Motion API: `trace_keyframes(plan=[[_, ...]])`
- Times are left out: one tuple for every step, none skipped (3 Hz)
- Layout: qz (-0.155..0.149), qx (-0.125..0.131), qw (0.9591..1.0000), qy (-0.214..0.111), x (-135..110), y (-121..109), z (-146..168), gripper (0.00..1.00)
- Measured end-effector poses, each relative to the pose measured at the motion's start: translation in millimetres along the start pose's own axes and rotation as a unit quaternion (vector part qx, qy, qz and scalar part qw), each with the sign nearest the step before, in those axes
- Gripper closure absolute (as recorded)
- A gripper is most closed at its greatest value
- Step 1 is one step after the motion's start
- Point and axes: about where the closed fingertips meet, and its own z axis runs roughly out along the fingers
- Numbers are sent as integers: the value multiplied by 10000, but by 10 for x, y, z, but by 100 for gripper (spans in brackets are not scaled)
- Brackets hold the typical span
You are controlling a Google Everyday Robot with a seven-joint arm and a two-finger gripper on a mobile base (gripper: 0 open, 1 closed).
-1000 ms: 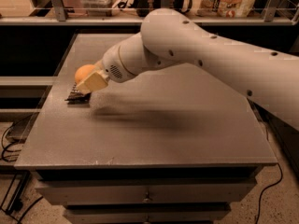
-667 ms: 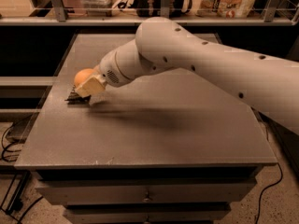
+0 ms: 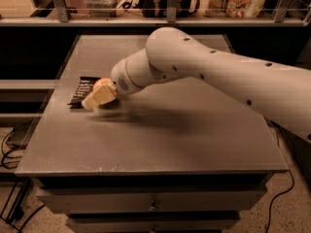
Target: Move orange near rxbar chocolate
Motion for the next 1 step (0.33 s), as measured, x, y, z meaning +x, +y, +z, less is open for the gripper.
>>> trace_keyframes(plan=[[6, 0, 10000, 0, 3, -2, 2, 0]])
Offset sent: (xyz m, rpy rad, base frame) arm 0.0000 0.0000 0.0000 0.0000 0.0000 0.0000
